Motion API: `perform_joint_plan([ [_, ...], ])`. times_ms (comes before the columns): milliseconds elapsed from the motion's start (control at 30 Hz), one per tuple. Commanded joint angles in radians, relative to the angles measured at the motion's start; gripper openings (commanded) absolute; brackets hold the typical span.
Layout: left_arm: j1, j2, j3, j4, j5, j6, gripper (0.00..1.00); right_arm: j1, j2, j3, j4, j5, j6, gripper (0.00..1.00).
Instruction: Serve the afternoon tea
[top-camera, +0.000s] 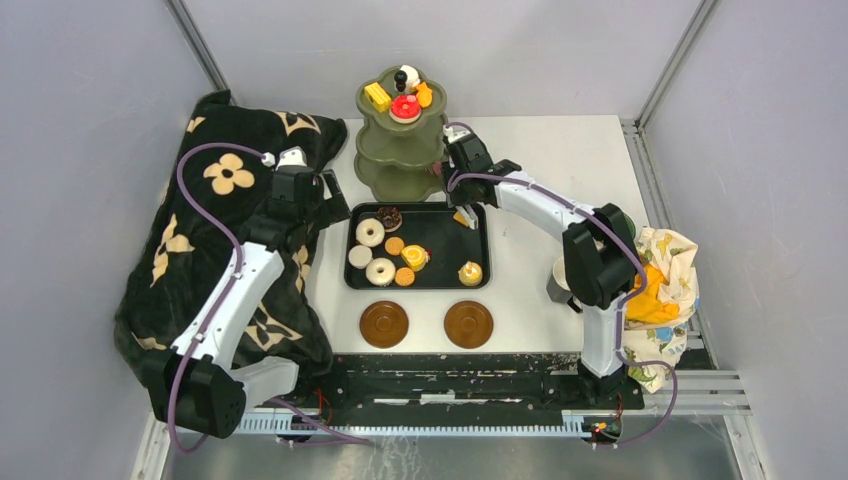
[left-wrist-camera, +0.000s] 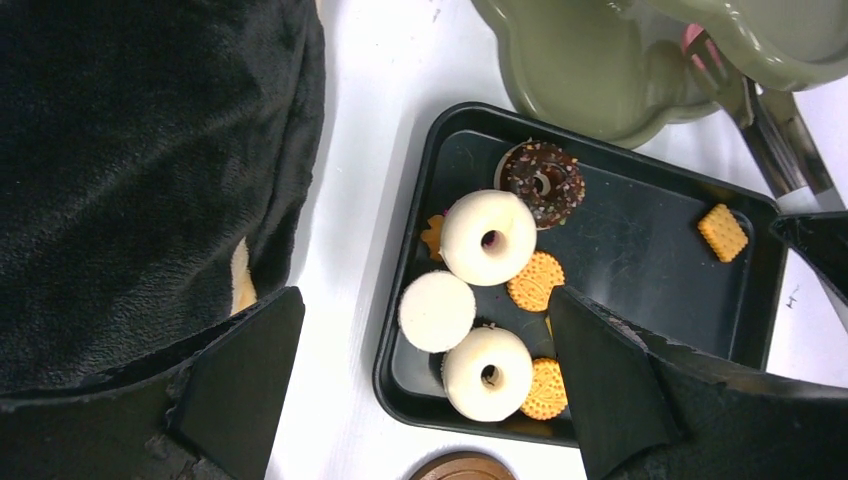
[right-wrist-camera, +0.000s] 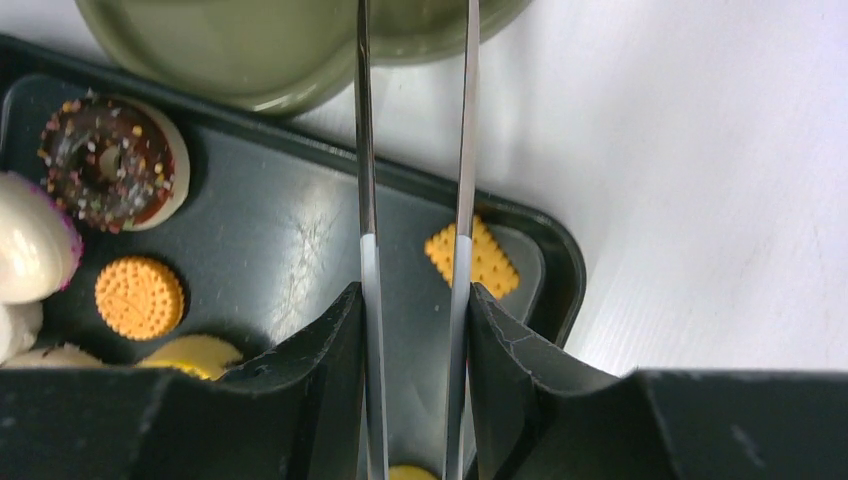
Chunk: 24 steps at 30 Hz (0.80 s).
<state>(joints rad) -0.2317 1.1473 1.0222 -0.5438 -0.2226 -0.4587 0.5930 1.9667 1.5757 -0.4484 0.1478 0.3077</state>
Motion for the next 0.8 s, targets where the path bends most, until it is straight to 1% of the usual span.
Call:
perform_joint_plan([
  [0,0.020,0.010,0.048,0.058,-0.027,0.049,0.99,-0.011,0.050,0.111,0.087,-0.015,-0.024,0.25],
  [100,0.032,0.021,0.048,0.065,-0.025,0.057,0.99,-0.014,0.097,0.165,0.099,-0.024,-0.035,0.25],
  [233,0.043,0.033,0.050,0.066,-0.023,0.061,0.99,-0.016,0.149,0.195,0.147,-0.039,-0.044,0.25],
  [600,0.059,0.046,0.049,0.070,-0.026,0.062,0.99,-0.031,0.305,0.358,0.172,-0.048,-0.048,0.25],
  [767,0.067,0.043,0.053,0.062,-0.027,0.063,0.99,-0.034,0.343,0.419,0.157,-0.054,-0.042,0.30],
])
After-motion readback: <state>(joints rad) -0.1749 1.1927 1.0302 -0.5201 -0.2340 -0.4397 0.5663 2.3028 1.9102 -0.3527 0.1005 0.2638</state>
